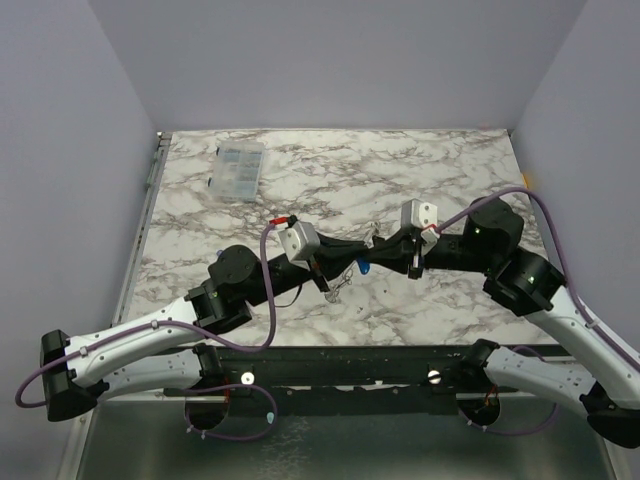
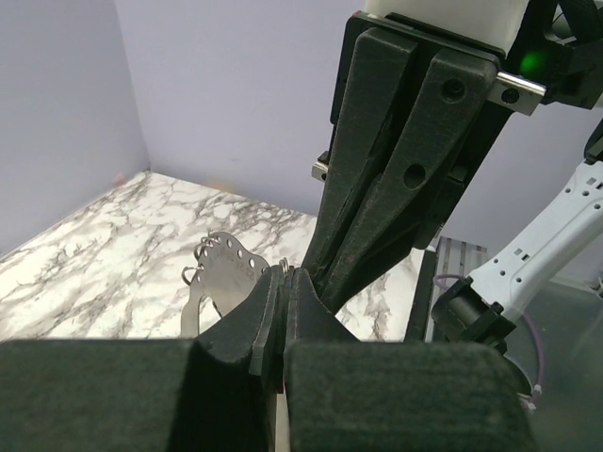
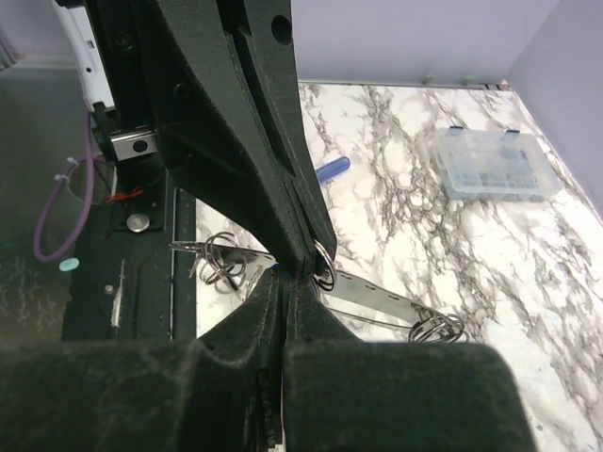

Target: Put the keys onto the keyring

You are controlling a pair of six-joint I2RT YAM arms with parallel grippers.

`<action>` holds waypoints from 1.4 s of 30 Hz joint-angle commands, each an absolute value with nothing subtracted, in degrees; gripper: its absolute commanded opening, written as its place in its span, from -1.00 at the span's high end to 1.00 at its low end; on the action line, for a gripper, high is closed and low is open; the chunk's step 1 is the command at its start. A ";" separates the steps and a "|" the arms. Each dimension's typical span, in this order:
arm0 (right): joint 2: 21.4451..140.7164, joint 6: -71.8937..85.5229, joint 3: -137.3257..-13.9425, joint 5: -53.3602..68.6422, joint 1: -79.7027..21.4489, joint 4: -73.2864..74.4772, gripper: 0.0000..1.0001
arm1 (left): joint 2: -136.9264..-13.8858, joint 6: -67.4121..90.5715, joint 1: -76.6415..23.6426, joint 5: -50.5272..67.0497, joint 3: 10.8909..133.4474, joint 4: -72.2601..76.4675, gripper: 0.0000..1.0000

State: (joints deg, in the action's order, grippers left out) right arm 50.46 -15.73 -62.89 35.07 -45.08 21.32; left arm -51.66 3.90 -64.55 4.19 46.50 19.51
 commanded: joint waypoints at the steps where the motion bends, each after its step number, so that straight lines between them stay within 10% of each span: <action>1: 51.46 -20.03 -66.15 32.25 -45.53 24.68 0.99 | -52.19 6.00 -64.78 4.47 45.53 23.98 1.00; 10: 49.17 -25.48 -66.06 28.58 -45.53 29.69 0.98 | -51.80 7.02 -64.78 3.66 45.55 26.29 1.00; 15: 46.27 -19.90 -64.12 26.72 -45.53 28.79 0.35 | -51.42 7.09 -64.75 3.03 45.43 27.73 1.00; 24: 43.47 -14.42 -62.20 29.99 -45.53 25.66 0.01 | -51.59 7.10 -64.78 5.80 45.44 28.08 1.00; 42: 48.29 -16.09 -66.31 30.98 -45.53 24.21 0.18 | -52.39 8.53 -64.78 9.23 44.92 29.52 1.00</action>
